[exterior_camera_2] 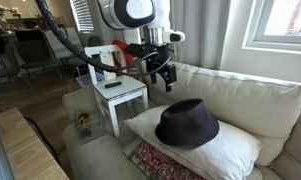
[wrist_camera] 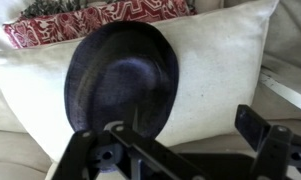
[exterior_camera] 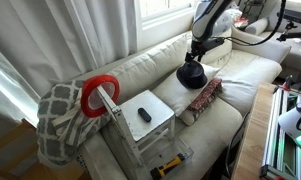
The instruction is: Hang the red and black hats on the backrest of the white chair
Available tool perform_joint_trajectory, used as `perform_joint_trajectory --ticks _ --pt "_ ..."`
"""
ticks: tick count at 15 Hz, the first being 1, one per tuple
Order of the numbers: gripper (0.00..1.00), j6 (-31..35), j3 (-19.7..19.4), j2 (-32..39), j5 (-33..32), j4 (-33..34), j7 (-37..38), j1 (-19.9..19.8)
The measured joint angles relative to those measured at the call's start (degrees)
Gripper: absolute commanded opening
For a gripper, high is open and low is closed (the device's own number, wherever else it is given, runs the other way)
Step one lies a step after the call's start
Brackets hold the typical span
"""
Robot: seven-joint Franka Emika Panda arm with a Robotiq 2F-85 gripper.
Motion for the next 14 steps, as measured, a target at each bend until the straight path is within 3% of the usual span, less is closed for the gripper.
perform_joint_trajectory --ticks 8,14 --pt "1.00 20.04 -2.07 2.32 -2.29 -7.67 -2.85 -5.12" --pt "0.94 26.44 4.14 6.97 -2.23 -5.64 -2.75 -11.13"
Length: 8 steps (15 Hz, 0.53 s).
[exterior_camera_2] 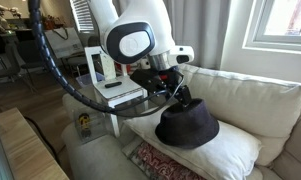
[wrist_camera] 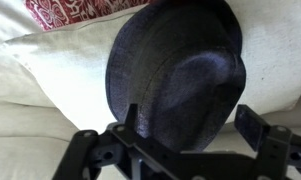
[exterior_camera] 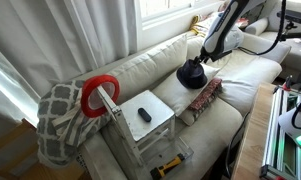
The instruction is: Hang the red and black hats on the backrest of the white chair
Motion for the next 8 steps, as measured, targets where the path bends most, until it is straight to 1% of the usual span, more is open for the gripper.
perform_joint_trajectory --ticks 1,3,4,5,6,7,8 --pt "0.87 0.35 0.38 0.93 0.00 0.76 0.02 -0.28" --pt "0.85 0.55 0.42 2.88 0.00 2.34 0.05 -0.42" --pt "0.86 0.57 0.35 3.82 0.00 3.04 0.05 -0.47" --pt "0.95 0.58 0.22 4.67 0.00 3.69 0.07 -0.49" --pt "0.98 0.59 0.01 5.46 0.00 4.26 0.13 -0.49" --pt "0.97 0.64 -0.24 6.11 0.00 4.74 0.21 -0.49" --pt "1.00 0.70 -0.50 6.66 0.00 5.20 0.35 -0.49"
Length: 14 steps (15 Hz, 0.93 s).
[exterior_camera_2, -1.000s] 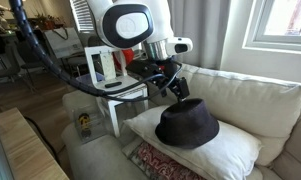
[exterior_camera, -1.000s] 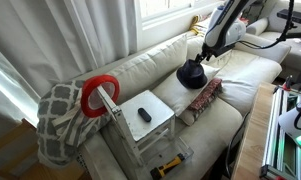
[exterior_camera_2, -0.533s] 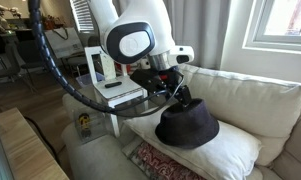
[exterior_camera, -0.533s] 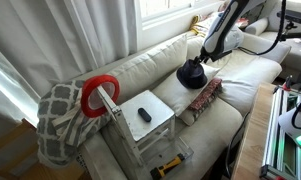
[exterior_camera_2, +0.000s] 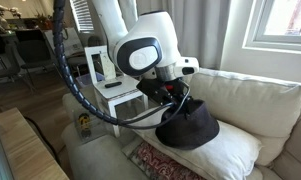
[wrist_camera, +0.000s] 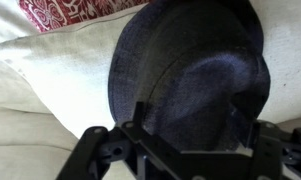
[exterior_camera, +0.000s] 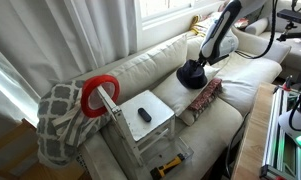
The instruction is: Hang the red and black hats on the backrest of the white chair
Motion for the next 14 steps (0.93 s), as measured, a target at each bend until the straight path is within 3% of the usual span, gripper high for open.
perform_joint_trajectory --ticks 4,6,7,14 --pt "0.99 0.22 -2.49 1.37 0.00 1.40 0.20 0.89" --pt "0.74 0.23 -3.37 1.82 0.00 2.01 0.43 1.22" --pt "0.72 0.23 -3.40 2.10 0.00 2.25 0.65 1.22" --pt "0.19 0.23 -1.18 3.27 0.03 2.98 2.45 0.31"
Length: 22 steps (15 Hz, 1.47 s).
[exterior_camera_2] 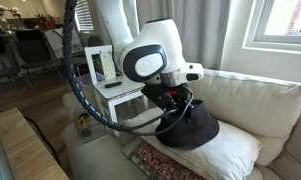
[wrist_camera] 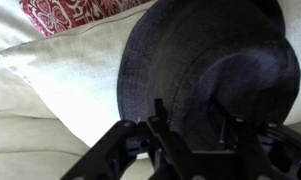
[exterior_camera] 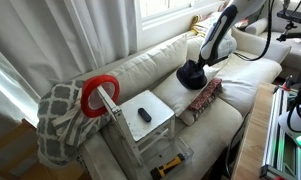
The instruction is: Hang the red and black hats on the backrest of the white chair
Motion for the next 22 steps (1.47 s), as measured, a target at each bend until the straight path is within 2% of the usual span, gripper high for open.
perform_joint_trajectory --ticks 2,3,7,11,13,15,16,19,21,22 --pt "0.04 0.00 0.61 -0.93 0.00 -0.23 0.34 -0.17" --pt "0.00 -0.01 1.06 -1.80 0.00 -0.62 0.34 -0.39" --pt "0.02 -0.78 2.22 -7.97 -0.01 -4.93 0.31 -0.93" --pt "0.02 -5.09 2.71 -19.18 -0.16 -12.14 -1.50 -0.43" --pt "0.02 -8.43 4.54 -25.81 -0.20 -15.61 -3.90 -0.43" --pt "0.02 -12.79 8.46 -32.56 0.56 -18.62 -7.07 -0.93" --pt "0.02 -15.17 11.00 -35.91 2.58 -19.95 -9.63 -1.08" --pt "0.02 -21.18 17.58 -44.57 15.52 -22.40 -21.81 0.57" --pt "0.02 -25.64 18.80 -49.06 23.05 -22.62 -29.71 3.60" --pt "0.02 -27.77 17.41 -50.90 25.08 -22.62 -32.71 6.46"
